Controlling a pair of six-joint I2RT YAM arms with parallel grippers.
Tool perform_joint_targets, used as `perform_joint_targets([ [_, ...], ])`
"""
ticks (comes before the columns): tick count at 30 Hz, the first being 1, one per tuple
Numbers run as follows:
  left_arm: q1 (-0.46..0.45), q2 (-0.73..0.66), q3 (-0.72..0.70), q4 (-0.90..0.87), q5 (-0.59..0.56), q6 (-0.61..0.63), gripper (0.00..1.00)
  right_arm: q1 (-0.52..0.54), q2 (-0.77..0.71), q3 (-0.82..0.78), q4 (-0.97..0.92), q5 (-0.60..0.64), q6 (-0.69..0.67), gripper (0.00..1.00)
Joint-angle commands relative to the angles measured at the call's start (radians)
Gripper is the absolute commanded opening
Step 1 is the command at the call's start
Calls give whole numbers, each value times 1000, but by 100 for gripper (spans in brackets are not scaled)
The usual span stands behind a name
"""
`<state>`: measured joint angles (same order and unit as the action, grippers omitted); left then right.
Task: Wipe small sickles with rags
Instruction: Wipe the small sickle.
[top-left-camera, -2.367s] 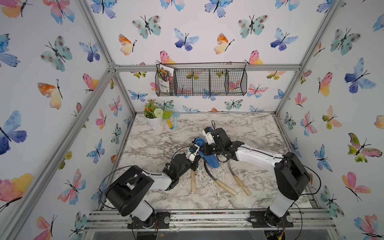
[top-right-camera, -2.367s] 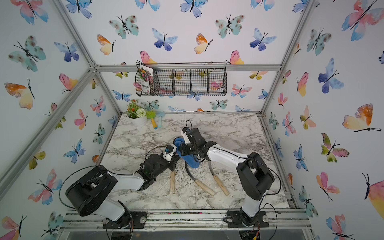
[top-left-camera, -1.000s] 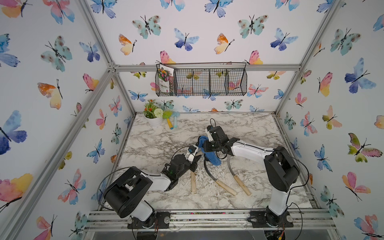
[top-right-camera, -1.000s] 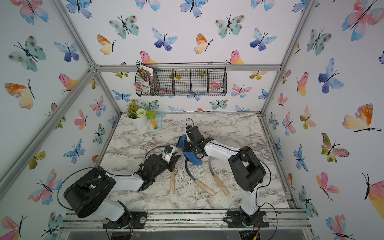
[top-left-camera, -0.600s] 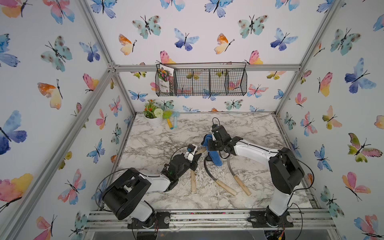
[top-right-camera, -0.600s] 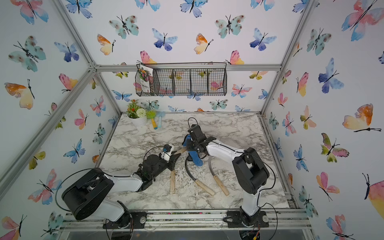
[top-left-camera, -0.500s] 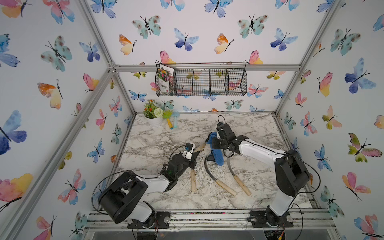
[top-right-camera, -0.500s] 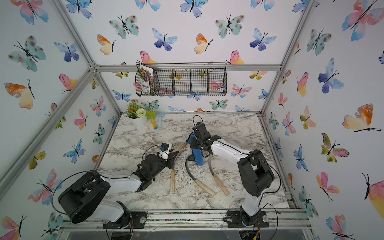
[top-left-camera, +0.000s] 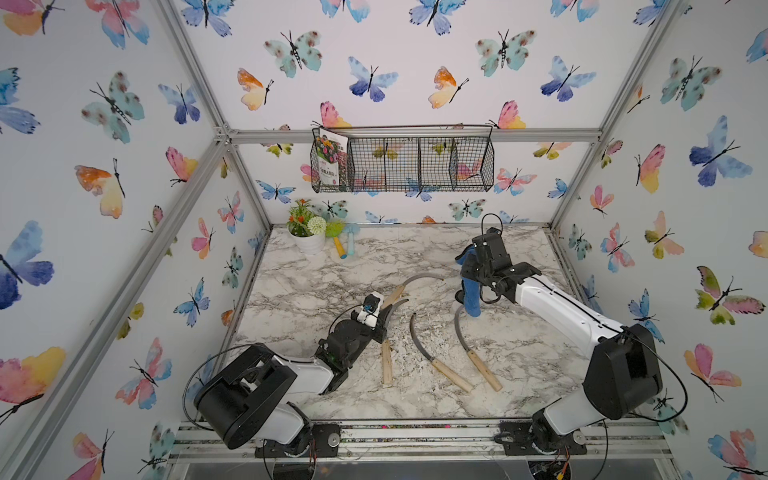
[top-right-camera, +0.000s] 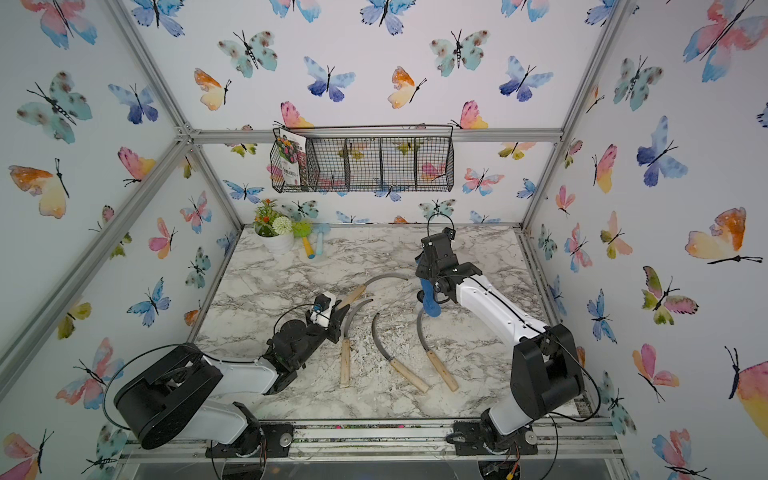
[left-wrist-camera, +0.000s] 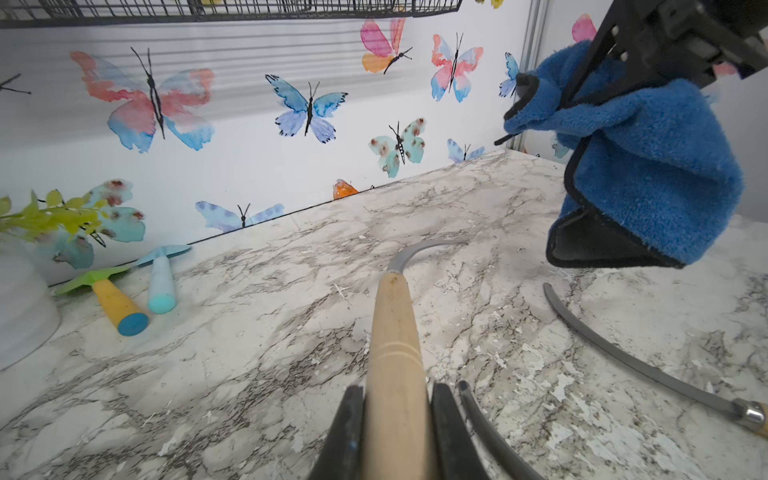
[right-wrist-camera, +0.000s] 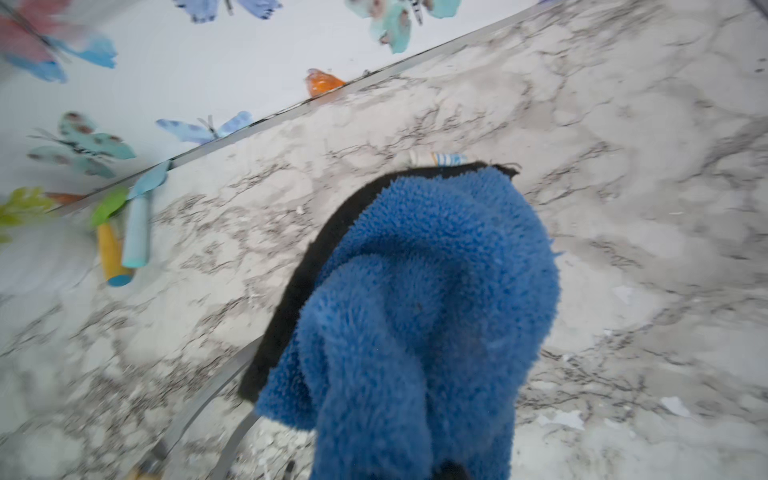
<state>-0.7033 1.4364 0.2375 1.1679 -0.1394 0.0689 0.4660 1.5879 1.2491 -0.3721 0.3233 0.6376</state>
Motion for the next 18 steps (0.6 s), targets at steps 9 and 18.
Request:
perform_joint_targets([
  [9,-60,164,-79,447,0,174,0,-13,316,186,11,84,-264,2],
  [18,-206,370,-28,606,-166,394,0,-13,475,288,-124,10,-226,2],
])
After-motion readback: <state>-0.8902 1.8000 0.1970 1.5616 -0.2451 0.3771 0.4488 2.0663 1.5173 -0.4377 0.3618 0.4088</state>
